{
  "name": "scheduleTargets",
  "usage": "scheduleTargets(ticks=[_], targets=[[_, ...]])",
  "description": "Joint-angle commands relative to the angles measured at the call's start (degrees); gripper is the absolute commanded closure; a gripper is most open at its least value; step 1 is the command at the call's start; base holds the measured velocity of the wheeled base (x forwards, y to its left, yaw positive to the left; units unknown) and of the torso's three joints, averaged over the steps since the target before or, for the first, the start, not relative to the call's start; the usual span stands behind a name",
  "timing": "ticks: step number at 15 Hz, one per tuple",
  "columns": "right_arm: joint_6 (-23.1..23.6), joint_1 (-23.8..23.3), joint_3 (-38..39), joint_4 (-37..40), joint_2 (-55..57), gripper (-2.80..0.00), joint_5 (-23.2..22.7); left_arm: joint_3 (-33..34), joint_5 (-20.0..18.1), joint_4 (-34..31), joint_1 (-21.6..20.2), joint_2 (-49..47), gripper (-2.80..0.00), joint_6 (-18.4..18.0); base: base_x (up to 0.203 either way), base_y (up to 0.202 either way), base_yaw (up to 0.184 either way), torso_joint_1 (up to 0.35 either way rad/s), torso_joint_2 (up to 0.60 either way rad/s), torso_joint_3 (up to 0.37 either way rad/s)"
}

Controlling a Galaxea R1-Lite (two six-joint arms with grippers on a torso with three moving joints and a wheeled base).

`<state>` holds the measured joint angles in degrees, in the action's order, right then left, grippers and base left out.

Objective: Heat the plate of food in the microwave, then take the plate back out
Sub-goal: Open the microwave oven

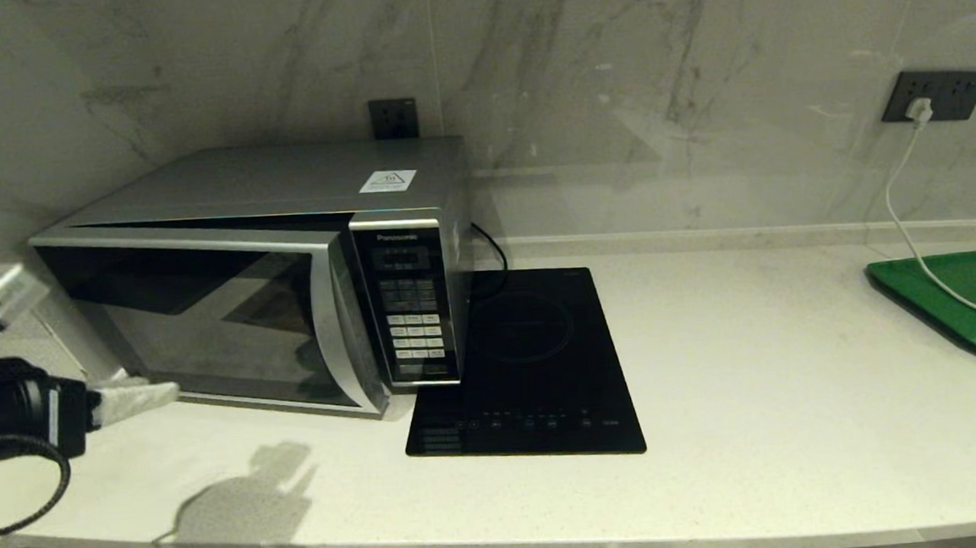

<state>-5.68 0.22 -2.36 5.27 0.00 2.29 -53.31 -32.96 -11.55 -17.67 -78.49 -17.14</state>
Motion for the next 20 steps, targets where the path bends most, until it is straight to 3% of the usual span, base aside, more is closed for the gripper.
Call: scheduleTargets(ticks=[1,4,7,10,14,20], targets=[[0.0,0.0,0.0,0.0,0.1,0.00,0.0,-12.4,7.2,-6.4,3.5,4.0,0.00,1.0,0.000,0.000,0.000,0.000,0.00,0.000],[0.0,0.0,0.1,0.0,0.1,0.00,0.0,-31.1,17.2,-14.3,15.1,0.7,0.00,5.8,0.000,0.000,0.000,0.000,0.00,0.000],[0.0,0.0,0.0,0.0,0.1,0.00,0.0,-48.7,29.1,-17.1,24.7,-12.5,0.00,10.9,0.000,0.000,0.000,0.000,0.00,0.000],[0.0,0.0,0.0,0.1,0.1,0.00,0.0,-57.1,36.2,-16.8,30.7,-25.4,0.00,13.0,0.000,0.000,0.000,0.000,0.00,0.000],[0.0,0.0,0.1,0.0,0.1,0.00,0.0,-59.0,39.6,-12.7,37.0,-34.3,0.00,16.9,0.000,0.000,0.000,0.000,0.00,0.000],[0.0,0.0,0.0,0.1,0.1,0.00,0.0,-58.8,39.8,-11.5,36.4,-35.2,0.00,18.5,0.000,0.000,0.000,0.000,0.00,0.000]])
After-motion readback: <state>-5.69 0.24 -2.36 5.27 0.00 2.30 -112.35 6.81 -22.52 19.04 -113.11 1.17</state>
